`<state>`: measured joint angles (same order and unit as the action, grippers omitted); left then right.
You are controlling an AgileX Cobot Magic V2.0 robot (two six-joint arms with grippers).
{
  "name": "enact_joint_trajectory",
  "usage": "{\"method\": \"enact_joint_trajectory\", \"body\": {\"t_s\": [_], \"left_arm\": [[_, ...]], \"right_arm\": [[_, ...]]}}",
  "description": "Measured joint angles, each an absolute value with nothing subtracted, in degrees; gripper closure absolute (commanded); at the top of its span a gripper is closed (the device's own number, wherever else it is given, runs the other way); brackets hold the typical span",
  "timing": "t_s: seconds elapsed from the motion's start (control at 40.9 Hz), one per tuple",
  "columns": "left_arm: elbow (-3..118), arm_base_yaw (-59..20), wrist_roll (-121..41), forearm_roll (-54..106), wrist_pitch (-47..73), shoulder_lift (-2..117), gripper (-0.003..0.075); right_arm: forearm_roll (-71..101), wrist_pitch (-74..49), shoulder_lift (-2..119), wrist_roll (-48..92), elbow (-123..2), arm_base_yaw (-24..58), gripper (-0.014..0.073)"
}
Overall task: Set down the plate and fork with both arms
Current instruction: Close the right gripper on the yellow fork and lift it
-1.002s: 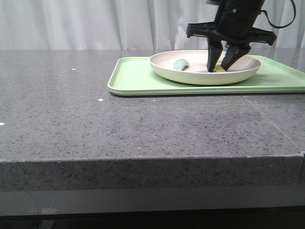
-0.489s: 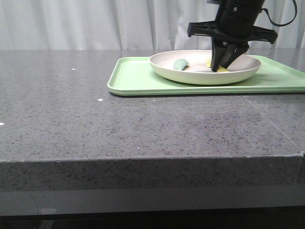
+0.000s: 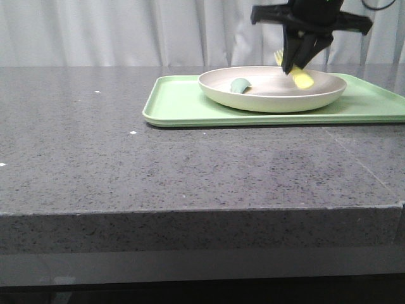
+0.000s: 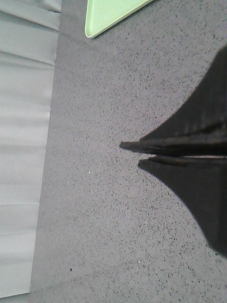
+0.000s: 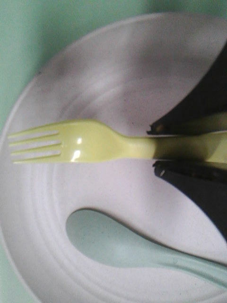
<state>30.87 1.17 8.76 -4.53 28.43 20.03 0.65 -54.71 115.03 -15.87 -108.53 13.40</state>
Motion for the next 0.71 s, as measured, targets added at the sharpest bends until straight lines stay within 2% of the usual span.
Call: {"method": "enact_joint_trajectory", "body": {"t_s": [0.244, 0.709], "left_arm": [[30.9, 1.2, 8.8, -4.5, 28.4, 20.0, 0.0738], [30.9, 1.2, 8.8, -4.5, 28.4, 20.0, 0.0738]], "right_arm": [[0.6, -58.5, 113.9, -15.6, -113.4, 9.6, 0.0601], [0.5, -60.8, 114.5, -9.1, -113.8, 1.3, 0.0601]]}}
